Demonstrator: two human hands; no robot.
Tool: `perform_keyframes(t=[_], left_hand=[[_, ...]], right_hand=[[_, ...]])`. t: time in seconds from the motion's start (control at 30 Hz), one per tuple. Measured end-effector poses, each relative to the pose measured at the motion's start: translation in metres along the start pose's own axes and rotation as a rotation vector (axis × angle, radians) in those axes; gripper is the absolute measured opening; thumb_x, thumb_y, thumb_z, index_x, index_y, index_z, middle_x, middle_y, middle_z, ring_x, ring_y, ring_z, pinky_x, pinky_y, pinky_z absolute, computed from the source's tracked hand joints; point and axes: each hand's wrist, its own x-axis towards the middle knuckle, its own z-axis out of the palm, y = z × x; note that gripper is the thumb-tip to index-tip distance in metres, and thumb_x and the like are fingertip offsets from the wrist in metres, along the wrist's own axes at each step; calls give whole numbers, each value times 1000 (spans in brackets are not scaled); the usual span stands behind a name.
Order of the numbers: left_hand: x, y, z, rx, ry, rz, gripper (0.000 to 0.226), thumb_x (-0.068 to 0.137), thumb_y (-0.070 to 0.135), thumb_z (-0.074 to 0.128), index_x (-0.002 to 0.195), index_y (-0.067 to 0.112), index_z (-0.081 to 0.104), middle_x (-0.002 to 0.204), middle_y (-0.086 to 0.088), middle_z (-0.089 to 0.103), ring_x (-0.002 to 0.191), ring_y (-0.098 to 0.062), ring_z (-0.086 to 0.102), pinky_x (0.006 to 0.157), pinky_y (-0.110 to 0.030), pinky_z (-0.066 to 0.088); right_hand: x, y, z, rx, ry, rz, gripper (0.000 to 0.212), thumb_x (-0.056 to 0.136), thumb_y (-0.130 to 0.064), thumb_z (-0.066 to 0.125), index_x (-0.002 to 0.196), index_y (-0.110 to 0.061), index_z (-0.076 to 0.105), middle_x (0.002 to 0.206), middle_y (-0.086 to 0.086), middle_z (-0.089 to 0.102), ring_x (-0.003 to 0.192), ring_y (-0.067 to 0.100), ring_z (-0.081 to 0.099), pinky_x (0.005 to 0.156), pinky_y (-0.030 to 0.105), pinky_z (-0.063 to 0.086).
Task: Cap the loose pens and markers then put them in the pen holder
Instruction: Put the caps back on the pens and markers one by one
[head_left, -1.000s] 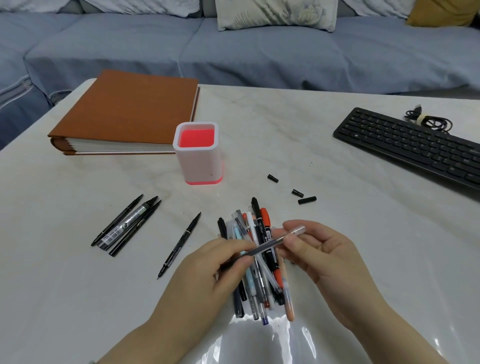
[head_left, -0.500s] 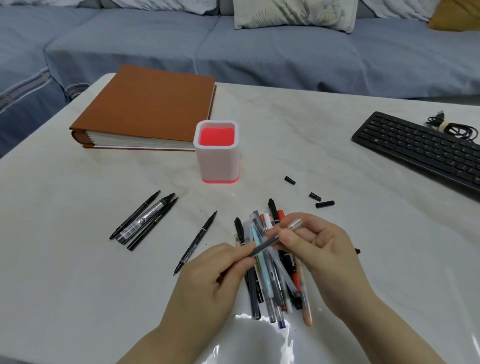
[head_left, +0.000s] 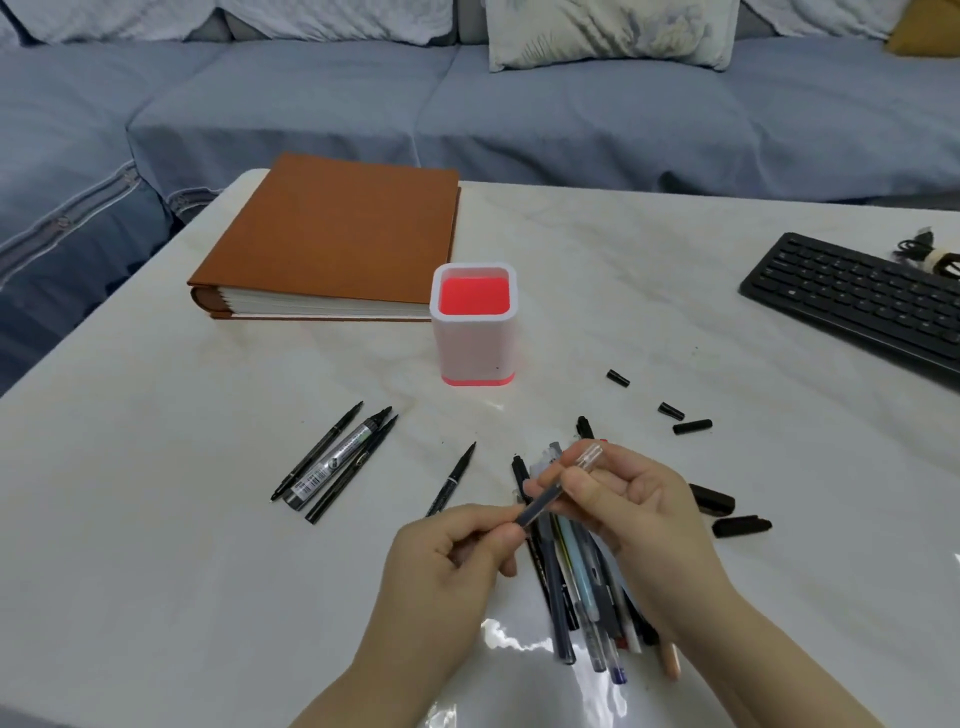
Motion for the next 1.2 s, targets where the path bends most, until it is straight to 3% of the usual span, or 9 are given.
perform_keyframes(t=[0.17, 0.3, 0.43, 0.6, 0.77, 0.87, 0.97, 1.03, 1.2], left_hand=[[15, 0, -12, -84, -153, -181, 25, 84, -3, 56, 70, 13, 70, 46, 4, 59, 35, -5, 40, 37, -11, 31], [24, -15, -20, 370, -158, -5, 20, 88, 20, 56, 71, 18, 68, 61, 7, 62, 56, -3, 52, 56, -18, 41], [42, -28, -34, 893, 82, 189, 25, 90, 36, 49, 104, 20, 63, 97, 4, 64, 92, -17, 58, 75, -31, 45], [57, -40, -35, 981, -17, -41, 27, 81, 40, 59, 98, 19, 54, 96, 1, 58, 91, -20, 56, 72, -31, 44], [57, -40, -39, 936, -8, -82, 9, 82, 24, 53, 83, 15, 54, 81, -2, 59, 76, -23, 55, 59, -30, 39], [51, -28, -42, 822, 38, -76, 15, 82, 19, 53, 68, 16, 49, 66, 1, 51, 60, -18, 47, 53, -30, 34], [44, -10, -37, 634, 61, -81, 12, 81, 15, 54, 70, 19, 52, 66, -2, 55, 57, -18, 49, 53, -30, 40], [40, 0, -29, 551, 35, -77, 14, 81, 15, 56, 71, 25, 53, 69, 1, 60, 57, -15, 53, 53, -25, 41], [30, 11, -5, 413, -12, -89, 22, 80, 13, 61, 70, 32, 55, 68, 4, 60, 58, -4, 51, 54, -10, 41]], right_hand=[[7, 13, 4, 10, 64, 101, 6, 83, 0, 55, 86, -1, 60, 68, 7, 71, 70, 17, 72, 60, 17, 56], [13, 24, 18, -94, 176, 93, 18, 89, -1, 49, 91, -18, 55, 72, 7, 65, 63, 10, 68, 57, 17, 54], [25, 18, 15, -537, 274, -111, 25, 85, -13, 55, 83, -36, 48, 66, 0, 61, 60, 11, 61, 67, 31, 49], [40, 23, 21, -976, 12, -170, 22, 84, -18, 61, 105, -17, 57, 74, -10, 48, 72, 6, 49, 62, 11, 34], [42, 46, 20, -1485, -195, -239, 35, 88, -24, 54, 121, -16, 52, 113, 10, 55, 112, 28, 41, 100, 32, 33], [38, 47, 16, -1541, -175, -414, 22, 72, -22, 71, 92, -15, 70, 89, 9, 62, 91, 31, 54, 86, 31, 48], [30, 31, 1, -1380, -143, -357, 21, 88, -22, 53, 104, -17, 66, 109, 1, 55, 112, 23, 41, 88, 14, 29], [27, 18, -20, -1351, -53, -374, 19, 87, -19, 53, 98, -16, 68, 102, 3, 60, 104, 25, 48, 87, 28, 42], [12, -8, -77, -1412, 145, 40, 20, 91, -25, 47, 100, -15, 61, 91, 3, 64, 82, 17, 56, 67, 26, 41]])
